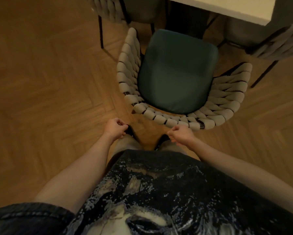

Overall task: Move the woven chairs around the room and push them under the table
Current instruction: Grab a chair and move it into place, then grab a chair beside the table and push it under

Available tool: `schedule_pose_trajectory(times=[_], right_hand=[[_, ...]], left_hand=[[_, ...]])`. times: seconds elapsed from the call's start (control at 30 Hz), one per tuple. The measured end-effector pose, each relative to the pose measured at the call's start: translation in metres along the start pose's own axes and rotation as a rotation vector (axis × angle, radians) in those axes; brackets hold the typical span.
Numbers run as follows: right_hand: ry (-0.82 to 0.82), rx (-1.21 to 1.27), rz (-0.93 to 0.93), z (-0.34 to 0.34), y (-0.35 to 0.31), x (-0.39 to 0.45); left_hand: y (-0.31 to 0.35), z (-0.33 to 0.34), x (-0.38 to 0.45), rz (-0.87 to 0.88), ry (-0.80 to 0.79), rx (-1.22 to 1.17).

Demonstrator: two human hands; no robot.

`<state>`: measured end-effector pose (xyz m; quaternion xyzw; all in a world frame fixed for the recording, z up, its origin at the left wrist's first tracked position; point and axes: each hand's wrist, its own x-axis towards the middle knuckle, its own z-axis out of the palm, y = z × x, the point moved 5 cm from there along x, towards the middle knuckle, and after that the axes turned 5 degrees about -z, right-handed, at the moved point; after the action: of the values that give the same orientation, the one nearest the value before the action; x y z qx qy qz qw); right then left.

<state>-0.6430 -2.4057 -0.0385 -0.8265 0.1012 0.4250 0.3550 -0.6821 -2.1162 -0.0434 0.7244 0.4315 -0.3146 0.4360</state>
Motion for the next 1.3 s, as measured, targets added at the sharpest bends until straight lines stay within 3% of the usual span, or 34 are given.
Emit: schedule_pose_trajectory(times=[0.3, 0.73, 1.0, 1.3], right_hand=[[-0.144, -0.299, -0.113, 0.071, -0.113, 0.04], [-0.27, -0.436, -0.125, 0.183, -0.286, 0.102], [-0.312, -0.446, -0.15, 0.204, -0.391, 0.166], [-0.333, -0.493, -0.151, 0.197, -0.517, 0.263]], left_hand=[[-0.07, -0.095, 0.025, -0.127, -0.007, -0.137], [-0.131, -0.265, 0.086, -0.266, 0.013, -0.33], [-0.101, -0.356, 0.143, -0.287, 0.062, -0.366], [-0.023, -0.46, 0.23, -0.299, 0.093, -0.357]])
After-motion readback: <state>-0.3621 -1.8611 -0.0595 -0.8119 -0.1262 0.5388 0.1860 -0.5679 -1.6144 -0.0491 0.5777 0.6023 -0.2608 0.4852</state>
